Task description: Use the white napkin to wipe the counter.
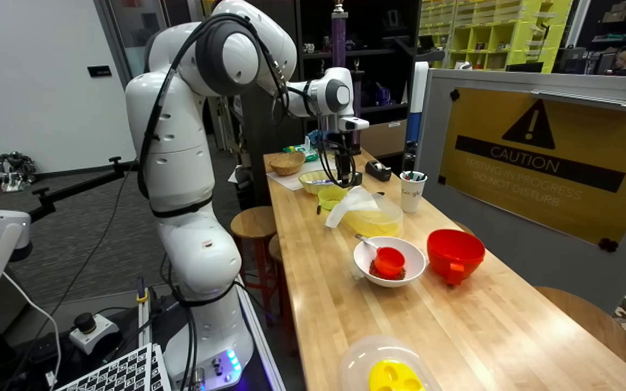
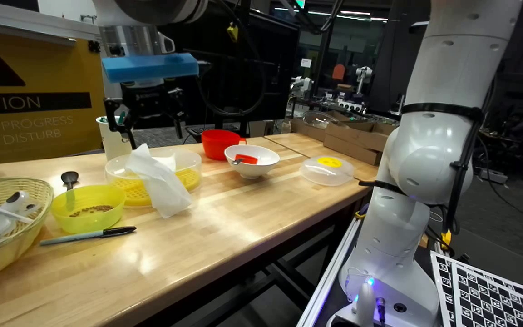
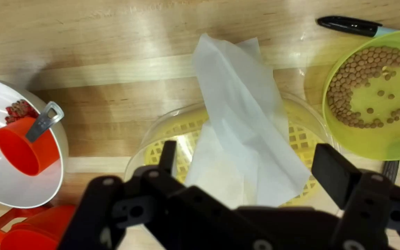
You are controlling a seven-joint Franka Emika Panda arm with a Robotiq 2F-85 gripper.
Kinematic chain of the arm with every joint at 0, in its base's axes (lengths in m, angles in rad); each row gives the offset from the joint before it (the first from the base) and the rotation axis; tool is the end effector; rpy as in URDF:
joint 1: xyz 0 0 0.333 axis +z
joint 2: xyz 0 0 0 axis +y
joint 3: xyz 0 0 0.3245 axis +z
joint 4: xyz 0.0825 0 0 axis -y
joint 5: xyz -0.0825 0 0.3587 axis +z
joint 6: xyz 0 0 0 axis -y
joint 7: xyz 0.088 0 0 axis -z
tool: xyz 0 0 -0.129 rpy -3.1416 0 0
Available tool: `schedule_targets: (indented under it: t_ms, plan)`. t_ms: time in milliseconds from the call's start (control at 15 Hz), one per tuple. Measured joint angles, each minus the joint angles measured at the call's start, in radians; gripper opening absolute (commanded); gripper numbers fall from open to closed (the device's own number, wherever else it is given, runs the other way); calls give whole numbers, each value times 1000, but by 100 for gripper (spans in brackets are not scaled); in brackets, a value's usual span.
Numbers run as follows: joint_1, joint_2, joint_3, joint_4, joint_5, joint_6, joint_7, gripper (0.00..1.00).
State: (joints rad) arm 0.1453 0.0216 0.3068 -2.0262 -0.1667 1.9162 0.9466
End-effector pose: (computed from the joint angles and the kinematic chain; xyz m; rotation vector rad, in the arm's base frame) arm 0.4718 0.2115 0.4264 2.8788 -0.6246 -0.0078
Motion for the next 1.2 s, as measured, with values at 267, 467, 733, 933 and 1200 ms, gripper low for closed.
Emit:
schedule_targets:
  t_ms: [267,467,733,933,1200]
  plan:
    - [13,48,-29,56,7,-53,-7,100]
    - [26,69,-40,98,20,-98,-23,100]
    - [37,83,-48,152,51,-155,-54,100]
    - [41,90,-55,190,75,-189,-76,100]
    - [42,96,-60,207,103,-215,-101,100]
